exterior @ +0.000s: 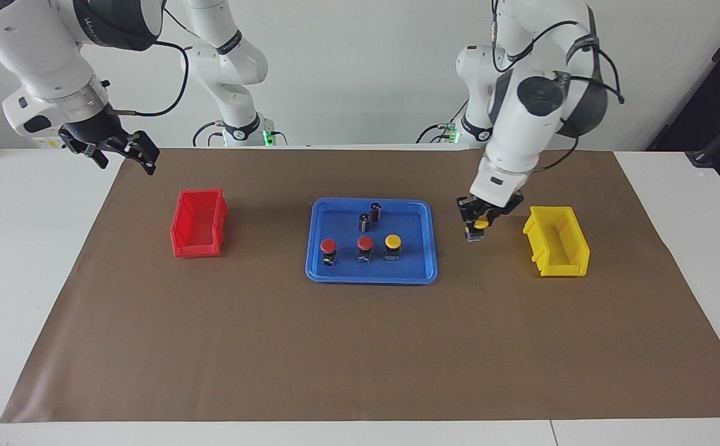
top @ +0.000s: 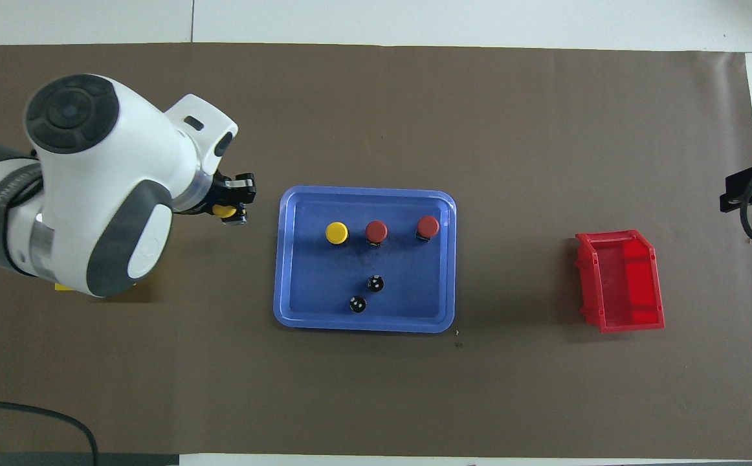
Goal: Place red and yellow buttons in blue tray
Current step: 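Carry the yellow button into the blue tray and open the left gripper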
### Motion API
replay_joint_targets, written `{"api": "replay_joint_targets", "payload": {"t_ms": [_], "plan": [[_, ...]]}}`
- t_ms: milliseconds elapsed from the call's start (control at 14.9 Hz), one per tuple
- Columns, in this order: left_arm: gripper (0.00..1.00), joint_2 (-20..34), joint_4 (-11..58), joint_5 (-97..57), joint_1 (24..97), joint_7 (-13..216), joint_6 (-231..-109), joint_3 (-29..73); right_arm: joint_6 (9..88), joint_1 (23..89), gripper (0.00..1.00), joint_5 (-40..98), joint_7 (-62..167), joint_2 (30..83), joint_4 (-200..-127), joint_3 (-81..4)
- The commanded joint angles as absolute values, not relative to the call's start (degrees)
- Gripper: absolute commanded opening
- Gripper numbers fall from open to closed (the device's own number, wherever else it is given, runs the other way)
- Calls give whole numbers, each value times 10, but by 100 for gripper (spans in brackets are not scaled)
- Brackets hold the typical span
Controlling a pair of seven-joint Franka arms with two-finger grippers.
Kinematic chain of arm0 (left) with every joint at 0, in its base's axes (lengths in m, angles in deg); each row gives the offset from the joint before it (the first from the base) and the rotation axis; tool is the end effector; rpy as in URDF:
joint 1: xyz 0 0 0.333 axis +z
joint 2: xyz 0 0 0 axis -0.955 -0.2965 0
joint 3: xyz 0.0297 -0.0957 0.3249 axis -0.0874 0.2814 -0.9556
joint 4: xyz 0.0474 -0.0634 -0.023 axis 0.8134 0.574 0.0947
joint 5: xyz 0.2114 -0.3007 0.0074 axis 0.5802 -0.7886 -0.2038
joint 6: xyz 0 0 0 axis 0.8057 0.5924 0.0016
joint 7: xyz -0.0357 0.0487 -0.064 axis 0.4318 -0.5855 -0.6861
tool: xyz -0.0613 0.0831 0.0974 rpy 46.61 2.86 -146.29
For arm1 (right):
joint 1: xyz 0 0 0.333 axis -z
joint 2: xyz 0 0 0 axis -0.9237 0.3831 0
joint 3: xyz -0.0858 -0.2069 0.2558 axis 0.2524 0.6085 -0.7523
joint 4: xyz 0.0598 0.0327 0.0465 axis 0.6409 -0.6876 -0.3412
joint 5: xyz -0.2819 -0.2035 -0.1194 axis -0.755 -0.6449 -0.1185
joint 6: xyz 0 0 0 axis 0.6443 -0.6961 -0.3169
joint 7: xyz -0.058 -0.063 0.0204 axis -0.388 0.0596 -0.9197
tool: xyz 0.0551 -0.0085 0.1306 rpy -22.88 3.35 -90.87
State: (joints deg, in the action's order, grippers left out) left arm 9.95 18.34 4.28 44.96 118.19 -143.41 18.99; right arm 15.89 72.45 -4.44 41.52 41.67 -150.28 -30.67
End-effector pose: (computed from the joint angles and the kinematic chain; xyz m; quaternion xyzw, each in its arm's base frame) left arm 0.5095 -0.2736 0.4675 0.9992 0.0383 0.0010 0.0119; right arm 0.5142 -0.0572 0.6028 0.9955 -0.0768 -0.0507 0.0247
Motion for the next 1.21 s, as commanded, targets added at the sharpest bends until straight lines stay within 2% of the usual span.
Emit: {"api": "replay_joint_targets", "payload": {"t_ms": [0,201,1007,1074,1141], "plan": [[6,93,231,17,426,1186,-1513,180,167,730,100,-41,425,403,-1518,-310],[6,52,236,16,409,1188,-1562,180,167,729,100,-41,425,403,-1518,-310],[7,33,270,10,390,1183,-1607,180,167,729,100,-41,425,403,-1518,-310],[16,33,273,10,391,1183,-1607,180,167,729,100,-41,425,403,-1518,-310],[35,34,274,10,390,1184,-1606,180,167,730,100,-41,425,403,-1518,-310]]}}
